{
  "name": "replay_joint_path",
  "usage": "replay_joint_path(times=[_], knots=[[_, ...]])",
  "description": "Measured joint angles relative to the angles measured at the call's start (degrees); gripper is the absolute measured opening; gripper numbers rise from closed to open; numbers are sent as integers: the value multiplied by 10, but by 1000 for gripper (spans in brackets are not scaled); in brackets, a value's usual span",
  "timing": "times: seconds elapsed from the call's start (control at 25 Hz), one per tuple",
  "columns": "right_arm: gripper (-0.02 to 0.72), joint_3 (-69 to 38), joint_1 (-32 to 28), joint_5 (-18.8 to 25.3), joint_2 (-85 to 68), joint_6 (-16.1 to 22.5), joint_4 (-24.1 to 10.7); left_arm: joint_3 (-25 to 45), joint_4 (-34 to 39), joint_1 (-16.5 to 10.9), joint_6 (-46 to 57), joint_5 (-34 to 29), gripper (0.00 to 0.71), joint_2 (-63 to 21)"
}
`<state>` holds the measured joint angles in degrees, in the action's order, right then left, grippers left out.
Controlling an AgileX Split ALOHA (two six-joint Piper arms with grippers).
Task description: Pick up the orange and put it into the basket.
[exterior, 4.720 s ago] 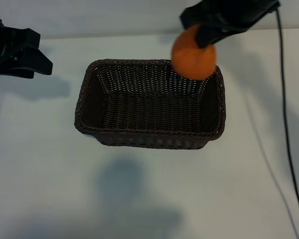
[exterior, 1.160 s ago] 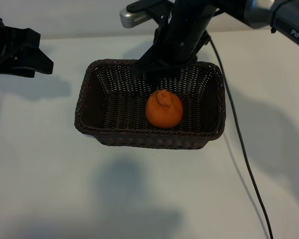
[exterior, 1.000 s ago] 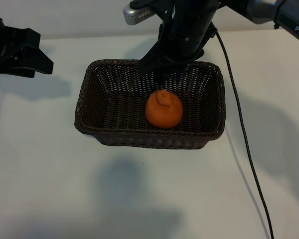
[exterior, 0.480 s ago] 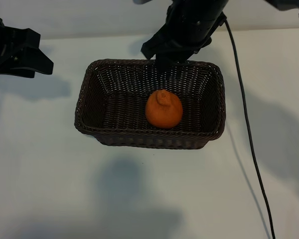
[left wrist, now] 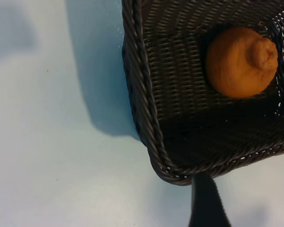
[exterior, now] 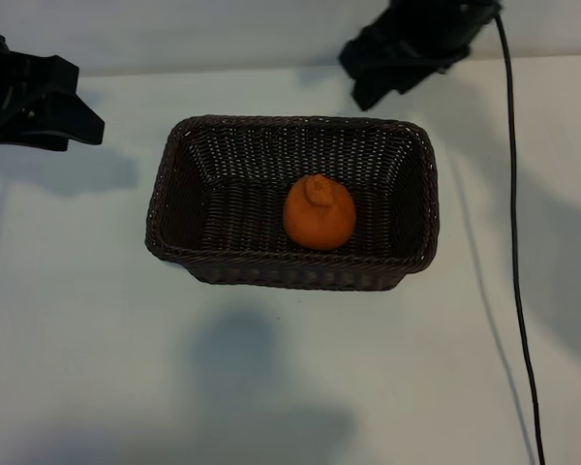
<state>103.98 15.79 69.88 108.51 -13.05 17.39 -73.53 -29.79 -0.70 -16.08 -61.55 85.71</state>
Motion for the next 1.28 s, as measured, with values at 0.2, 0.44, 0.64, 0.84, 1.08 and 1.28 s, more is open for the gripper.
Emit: replay_joint_path(times=[0.2, 0.44, 0.64, 0.84, 1.08, 1.28], knots=[[475, -72, -55, 0, -37, -21, 2, 0, 0, 0, 0, 2, 457, 0], [475, -137, -113, 0, -80, -65, 50, 0, 0, 0, 0, 2, 457, 0], [475, -150, -119, 0, -87, -97, 84, 0, 0, 0, 0, 2, 457, 0], [475, -150, -119, 0, -87, -105, 85, 0, 0, 0, 0, 2, 457, 0], [475, -150, -119, 0, -100, -105, 70, 0, 0, 0, 0, 2, 457, 0], [475, -150, -119, 0, -118, -105, 68, 0, -1, 0, 0, 2, 457, 0]])
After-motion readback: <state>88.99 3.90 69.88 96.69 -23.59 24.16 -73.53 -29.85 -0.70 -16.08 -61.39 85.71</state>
